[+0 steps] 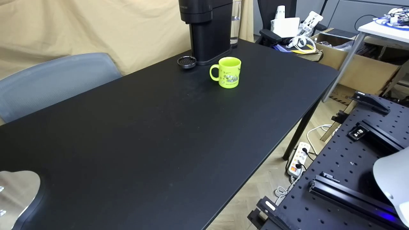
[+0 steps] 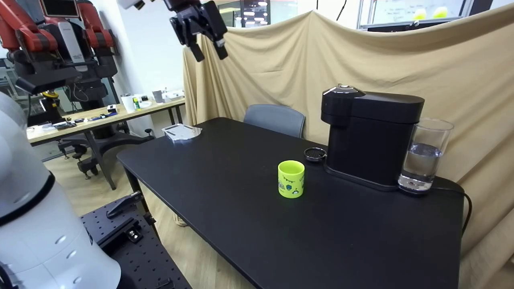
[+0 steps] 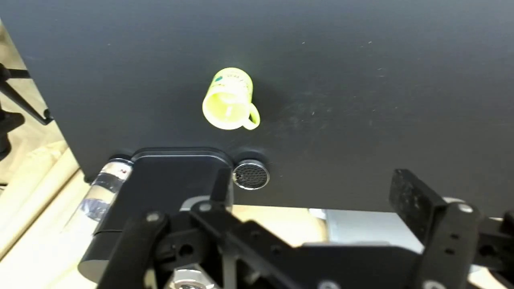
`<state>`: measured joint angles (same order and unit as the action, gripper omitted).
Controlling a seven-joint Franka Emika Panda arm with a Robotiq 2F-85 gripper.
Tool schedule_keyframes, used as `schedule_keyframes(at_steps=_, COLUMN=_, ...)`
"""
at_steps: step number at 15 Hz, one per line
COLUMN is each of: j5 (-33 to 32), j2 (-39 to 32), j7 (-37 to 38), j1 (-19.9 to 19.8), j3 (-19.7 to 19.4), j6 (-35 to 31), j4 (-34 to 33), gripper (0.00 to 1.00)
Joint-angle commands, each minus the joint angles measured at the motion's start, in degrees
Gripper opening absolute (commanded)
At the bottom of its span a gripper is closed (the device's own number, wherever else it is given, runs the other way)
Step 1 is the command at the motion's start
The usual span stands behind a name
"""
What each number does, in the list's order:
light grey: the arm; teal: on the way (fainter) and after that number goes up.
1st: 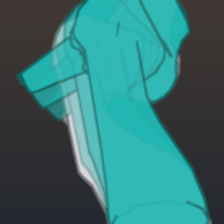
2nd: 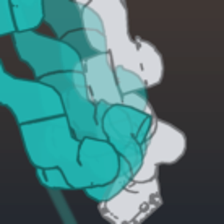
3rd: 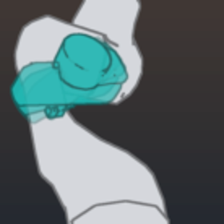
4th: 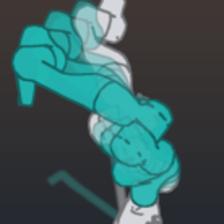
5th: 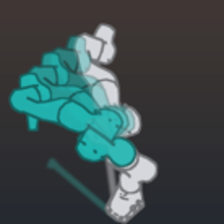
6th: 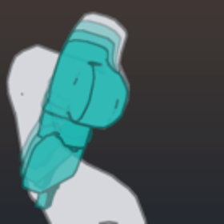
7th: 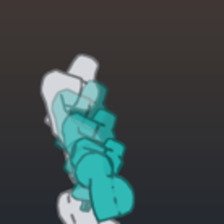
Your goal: Move the mug to the left
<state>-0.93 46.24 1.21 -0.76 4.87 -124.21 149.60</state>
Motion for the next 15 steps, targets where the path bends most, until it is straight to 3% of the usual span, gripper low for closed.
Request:
schedule_keyframes(at_steps=1, j5=-4.6, j2=-10.0, j7=1.6, j1=-4.9, j3=-2.1, j6=-5.4, j4=-3.4, gripper=1.0)
schedule_keyframes(at_steps=4, j5=-6.0, j2=-19.4, j7=0.1, j1=-6.6, j3=-4.2, j6=-6.8, j4=-7.3, gripper=1.0)
schedule_keyframes(at_steps=8, j5=-1.7, j2=-29.4, j7=-12.5, j1=-1.9, j3=-8.7, j6=-5.2, j4=-13.3, gripper=1.0)
schedule_keyframes(at_steps=11, j5=2.9, j2=-33.3, j7=-22.6, j1=1.1, j3=-9.9, j6=-4.3, j4=-16.8, gripper=1.0)
schedule_keyframes(at_steps=12, j5=0.6, j2=-30.8, j7=-17.8, j1=-0.7, j3=-8.9, j6=-7.0, j4=-12.7, gripper=1.0)
schedule_keyframes(at_steps=15, j5=1.0, j2=-32.2, j7=-18.6, j1=-0.3, j3=-8.9, j6=-7.2, j4=-13.3, gripper=1.0)
